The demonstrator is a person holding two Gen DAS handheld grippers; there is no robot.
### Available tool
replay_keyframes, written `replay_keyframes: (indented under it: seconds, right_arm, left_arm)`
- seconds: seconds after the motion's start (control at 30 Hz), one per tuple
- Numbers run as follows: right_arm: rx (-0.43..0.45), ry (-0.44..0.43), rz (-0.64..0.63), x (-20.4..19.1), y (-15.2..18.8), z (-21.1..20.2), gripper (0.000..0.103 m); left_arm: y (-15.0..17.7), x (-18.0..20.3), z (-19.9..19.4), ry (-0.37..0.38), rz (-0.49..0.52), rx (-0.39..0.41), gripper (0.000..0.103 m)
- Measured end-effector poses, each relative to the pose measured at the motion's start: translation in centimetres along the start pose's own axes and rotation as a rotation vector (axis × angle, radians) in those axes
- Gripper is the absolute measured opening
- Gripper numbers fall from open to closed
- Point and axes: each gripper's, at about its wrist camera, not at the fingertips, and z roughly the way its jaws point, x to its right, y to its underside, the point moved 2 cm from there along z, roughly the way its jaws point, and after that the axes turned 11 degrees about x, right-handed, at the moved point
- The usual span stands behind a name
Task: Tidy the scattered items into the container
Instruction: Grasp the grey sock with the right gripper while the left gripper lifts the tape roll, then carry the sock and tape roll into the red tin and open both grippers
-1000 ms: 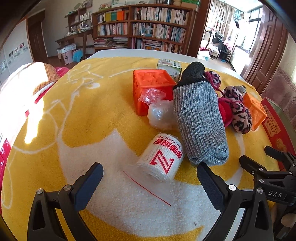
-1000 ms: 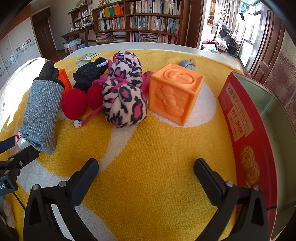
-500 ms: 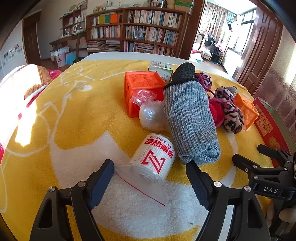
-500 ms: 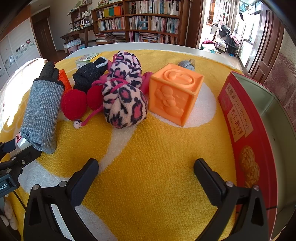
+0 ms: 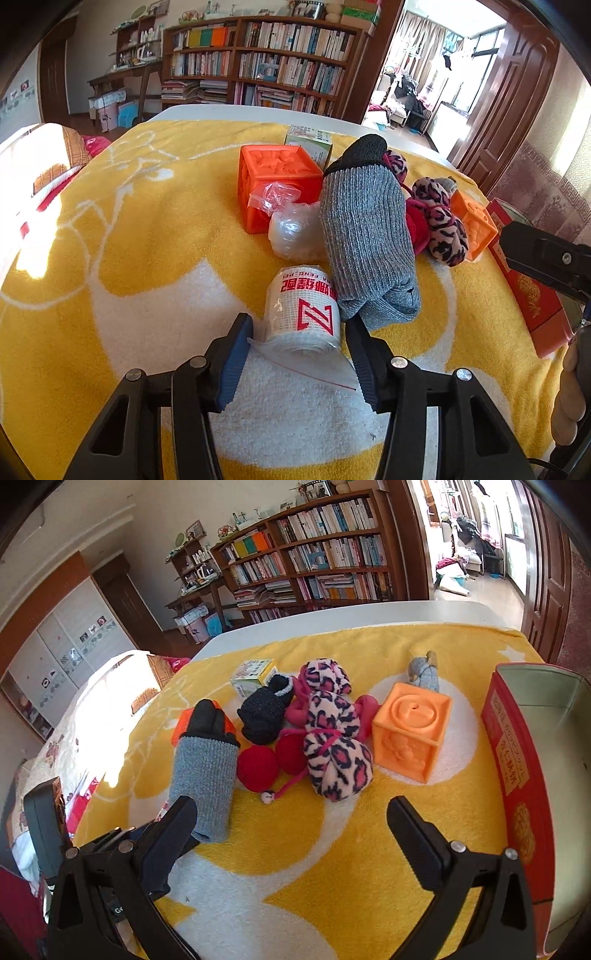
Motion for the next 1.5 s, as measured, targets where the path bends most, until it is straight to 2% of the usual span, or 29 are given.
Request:
replay_keyframes:
  seconds: [0.1, 0.2, 0.27, 0.4, 0.63, 0.73, 0.83, 1.0, 1.03, 1.17, 1.23, 1.5]
  right_arm:
    - [-0.048, -0.076, 0.020, -2.2, 0.0, 1.9, 0.099]
    - [-0.107, -0.112, 0.045, -3.3, 0.1, 4.1, 0.084]
    - [-0.139, -0.118, 0.055, -3.6, 0.2, 5.5, 0.077]
    - [-0.180, -0.121, 0.069, -4.1, 0.7, 7.2, 0.074]
    - [-0.203, -0.138, 0.034, -5.1, 1.1, 8.6, 0.058]
    - [-0.171, -0.143, 0.005, -5.4, 1.0, 7.8, 0.047]
    - [-0.119, -0.140, 0.001, -5.0, 0.5, 6.1, 0.044]
    - [0.000, -0.132, 0.027, -3.4, -0.7, 2.0, 0.044]
    - [0.021, -0.125, 0.032, -3.0, -0.9, 1.3, 0.044]
    - [0.073, -0.117, 0.071, -1.3, -1.3, -1.2, 0.044]
    - [0.094, -0.112, 0.092, -0.3, -1.5, -2.3, 0.044]
    - [0.215, -0.060, 0.118, 2.9, -2.2, -6.8, 0.044]
  left_arm:
    - [0.0, 0.0, 0.0, 0.003, -0.004, 0.000, 0.054]
    - [0.0, -0.1, 0.0, 0.007, -0.009, 0.001, 0.054]
    - [0.0, -0.1, 0.0, 0.007, -0.009, 0.001, 0.054]
    - [0.0, -0.1, 0.0, 0.009, -0.012, 0.000, 0.054]
    - [0.1, 0.0, 0.0, 0.005, -0.007, -0.002, 0.054]
    - [0.1, 0.0, 0.1, 0.005, -0.006, -0.003, 0.054]
    - [0.0, 0.2, 0.1, -0.003, 0.003, -0.004, 0.054]
    - [0.0, 0.3, -0.1, 0.000, -0.002, -0.003, 0.054]
    - [0.0, 0.2, -0.1, 0.005, -0.010, -0.003, 0.050]
    - [-0.3, 0.3, -0.5, 0.041, -0.046, -0.004, 0.050]
    - [-0.5, 0.9, -0.8, 0.035, -0.030, 0.005, 0.045]
    - [-2.0, 4.4, -2.0, 0.062, 0.033, 0.042, 0.045]
